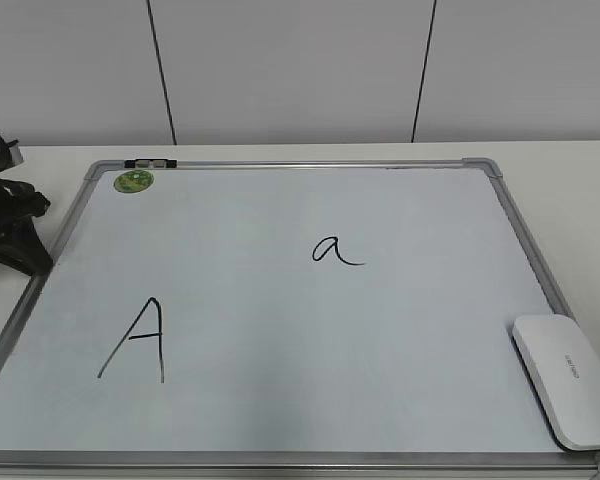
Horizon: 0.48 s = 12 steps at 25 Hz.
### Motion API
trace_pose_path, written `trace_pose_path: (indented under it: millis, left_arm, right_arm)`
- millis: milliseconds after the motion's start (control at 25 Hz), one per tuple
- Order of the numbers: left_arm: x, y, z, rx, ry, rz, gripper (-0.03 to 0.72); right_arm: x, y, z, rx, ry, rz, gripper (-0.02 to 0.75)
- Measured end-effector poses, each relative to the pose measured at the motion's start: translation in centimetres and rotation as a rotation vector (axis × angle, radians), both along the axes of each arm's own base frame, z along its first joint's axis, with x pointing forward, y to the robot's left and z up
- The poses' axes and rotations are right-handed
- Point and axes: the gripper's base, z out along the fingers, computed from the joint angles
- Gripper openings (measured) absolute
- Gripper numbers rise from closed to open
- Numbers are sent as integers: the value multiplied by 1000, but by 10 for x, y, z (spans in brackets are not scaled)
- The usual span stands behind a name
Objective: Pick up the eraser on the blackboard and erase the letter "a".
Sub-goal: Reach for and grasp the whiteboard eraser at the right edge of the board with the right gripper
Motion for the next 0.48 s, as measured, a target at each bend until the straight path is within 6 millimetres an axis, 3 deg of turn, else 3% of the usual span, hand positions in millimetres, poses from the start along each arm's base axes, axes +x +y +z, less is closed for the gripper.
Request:
trace_pose_path:
  millis: [160, 480]
  left_arm:
    - [0, 0, 0, 0, 0, 0, 34]
    - [0, 0, 0, 0, 0, 0, 34]
  right_arm:
    - [29, 6, -4, 56, 167, 14, 587]
    - [85, 10, -47, 72, 424, 20, 587]
